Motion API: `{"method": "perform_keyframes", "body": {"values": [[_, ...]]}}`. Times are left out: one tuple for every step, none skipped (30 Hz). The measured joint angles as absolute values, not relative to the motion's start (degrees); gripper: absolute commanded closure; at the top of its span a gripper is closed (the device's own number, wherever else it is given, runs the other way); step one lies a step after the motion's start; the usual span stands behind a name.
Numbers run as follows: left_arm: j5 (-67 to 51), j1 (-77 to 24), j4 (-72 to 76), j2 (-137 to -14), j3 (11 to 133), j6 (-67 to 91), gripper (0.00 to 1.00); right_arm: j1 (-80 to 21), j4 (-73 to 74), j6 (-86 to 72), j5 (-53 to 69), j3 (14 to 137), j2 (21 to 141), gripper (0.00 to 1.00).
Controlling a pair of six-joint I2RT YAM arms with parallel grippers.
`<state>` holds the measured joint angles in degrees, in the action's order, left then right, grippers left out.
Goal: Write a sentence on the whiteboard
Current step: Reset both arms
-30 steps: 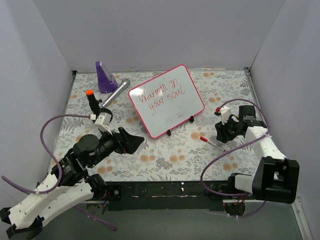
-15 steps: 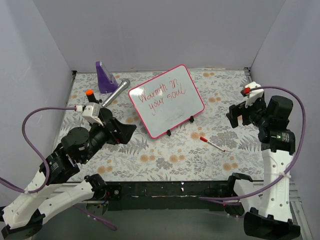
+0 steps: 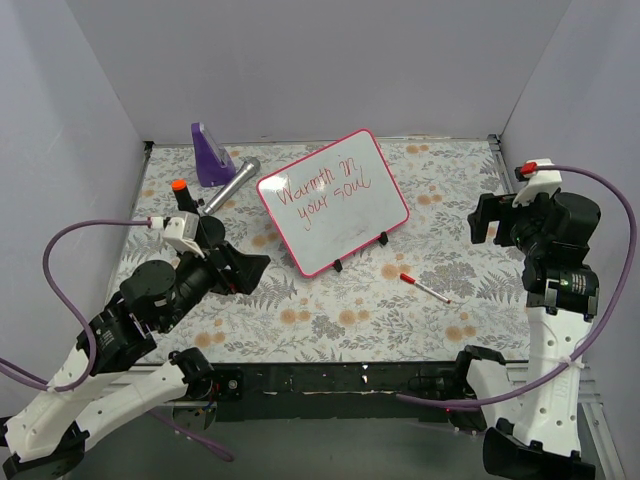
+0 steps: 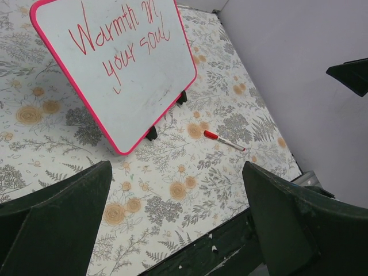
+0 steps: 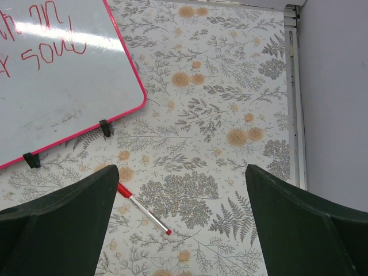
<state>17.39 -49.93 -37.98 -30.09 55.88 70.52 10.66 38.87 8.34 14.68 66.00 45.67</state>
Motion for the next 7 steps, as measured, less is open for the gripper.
{"method": "perform_keyframes", "body": {"values": [[17.39, -49.93, -38.17, -29.98, 55.68, 70.54, 0.02, 10.66, 38.83, 8.03, 14.24, 65.78, 45.3, 0.02], [17.39, -49.93, -38.2, -29.98, 55.59, 70.57, 0.02, 10.66, 38.92, 7.7, 13.91, 65.71, 45.01, 0.02], [17.39, -49.93, -38.26, -30.04, 55.53, 70.61, 0.02, 10.66, 38.83, 7.55, 13.63, 65.71, 44.84, 0.02], [17.39, -49.93, -38.33, -30.11, 55.53, 70.67, 0.02, 10.66, 38.7, 7.4, 13.5, 65.67, 44.64, 0.02], [17.41, -49.93, -38.35, -30.15, 55.53, 70.72, 0.02, 10.66, 38.52, 7.33, 13.41, 65.54, 44.49, 0.02], [17.43, -49.93, -38.33, -30.2, 55.53, 70.72, 0.02, 10.66, 38.26, 7.25, 13.39, 65.23, 44.25, 0.02], [17.47, -49.93, -38.33, -30.28, 55.53, 70.72, 0.02, 10.66, 37.91, 7.2, 13.37, 64.75, 44.16, 0.02]]}}
